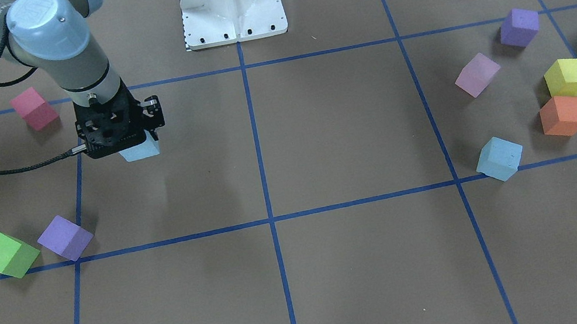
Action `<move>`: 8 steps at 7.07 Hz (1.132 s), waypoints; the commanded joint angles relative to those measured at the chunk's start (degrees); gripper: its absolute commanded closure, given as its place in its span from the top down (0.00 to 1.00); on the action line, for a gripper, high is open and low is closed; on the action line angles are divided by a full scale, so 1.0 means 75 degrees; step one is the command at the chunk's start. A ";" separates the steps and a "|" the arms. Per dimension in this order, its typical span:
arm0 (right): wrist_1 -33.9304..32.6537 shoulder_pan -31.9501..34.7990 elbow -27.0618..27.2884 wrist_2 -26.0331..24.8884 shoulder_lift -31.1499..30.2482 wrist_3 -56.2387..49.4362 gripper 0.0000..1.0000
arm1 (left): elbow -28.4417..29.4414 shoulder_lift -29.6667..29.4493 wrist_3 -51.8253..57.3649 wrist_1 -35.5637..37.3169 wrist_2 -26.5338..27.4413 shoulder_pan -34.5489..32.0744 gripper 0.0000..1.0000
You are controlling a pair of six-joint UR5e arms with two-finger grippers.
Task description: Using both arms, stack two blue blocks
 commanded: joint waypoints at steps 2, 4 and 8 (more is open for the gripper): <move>-0.0012 -0.0518 -0.1280 -0.0320 0.1574 0.0190 0.61 | -0.0003 0.0054 0.0000 -0.0003 0.0000 0.0000 1.00; 0.0000 -0.0706 -0.1810 -0.0474 0.2012 0.0530 0.61 | -0.0003 0.0054 -0.0012 0.0008 0.0000 0.0000 1.00; 0.1805 -0.1081 -0.3230 -0.0684 0.2270 0.1960 0.61 | 0.0008 0.0101 -0.0012 0.0008 0.0000 0.0012 1.00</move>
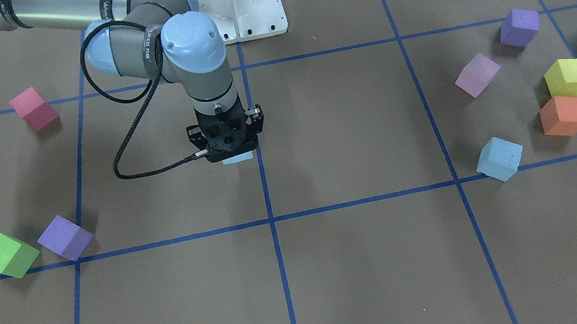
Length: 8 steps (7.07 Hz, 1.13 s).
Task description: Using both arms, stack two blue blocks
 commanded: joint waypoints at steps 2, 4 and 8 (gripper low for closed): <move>0.0248 -0.0243 -0.0535 -0.0301 0.0312 0.0550 0.62 | 0.0004 0.0017 0.0000 0.0008 0.0000 -0.0011 1.00; 0.0248 -0.0278 -0.0537 -0.0394 0.0325 0.0810 0.62 | -0.0008 0.0053 0.0000 0.0008 0.0000 0.0001 1.00; 0.0260 -0.0653 -0.0537 -0.0746 0.0325 0.1127 0.63 | 0.0004 0.0064 0.0000 0.0008 0.0000 0.0001 1.00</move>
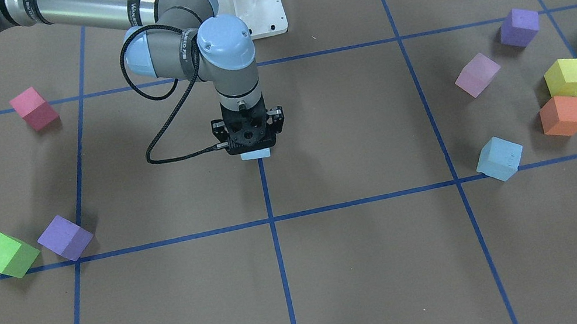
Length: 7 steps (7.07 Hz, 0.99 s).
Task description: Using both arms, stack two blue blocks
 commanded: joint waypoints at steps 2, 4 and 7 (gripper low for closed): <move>0.0016 -0.0111 -0.0001 -0.0108 0.0012 -0.0077 0.64 | 0.0000 0.0007 0.0000 -0.0003 0.0000 0.0000 1.00; 0.0016 -0.0146 -0.0001 -0.0108 0.0001 -0.0089 0.72 | 0.0000 0.0007 0.0000 0.0009 0.0000 -0.0011 1.00; -0.0007 -0.0088 0.0162 -0.0085 -0.0023 -0.0113 1.00 | -0.0011 -0.0005 -0.0058 -0.0003 0.0000 0.0000 1.00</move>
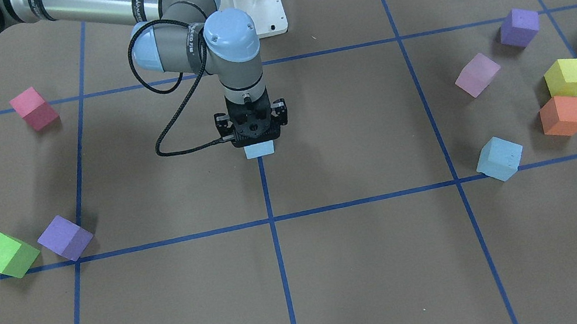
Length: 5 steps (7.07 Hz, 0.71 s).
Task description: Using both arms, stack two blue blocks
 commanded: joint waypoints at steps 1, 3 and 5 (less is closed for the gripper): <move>-0.0083 0.0169 0.0266 0.0060 -0.0024 0.0001 1.00 | -0.0033 -0.0022 -0.0181 -0.0016 -0.0012 0.0002 1.00; -0.0758 0.0474 0.1037 0.0258 -0.0083 -0.0196 1.00 | -0.0325 -0.0022 -0.0813 -0.0004 -0.0234 0.0002 1.00; -0.1314 0.0802 0.1416 0.0352 -0.0118 -0.0573 1.00 | -0.0675 -0.0080 -0.1933 -0.0028 -0.0211 0.0432 1.00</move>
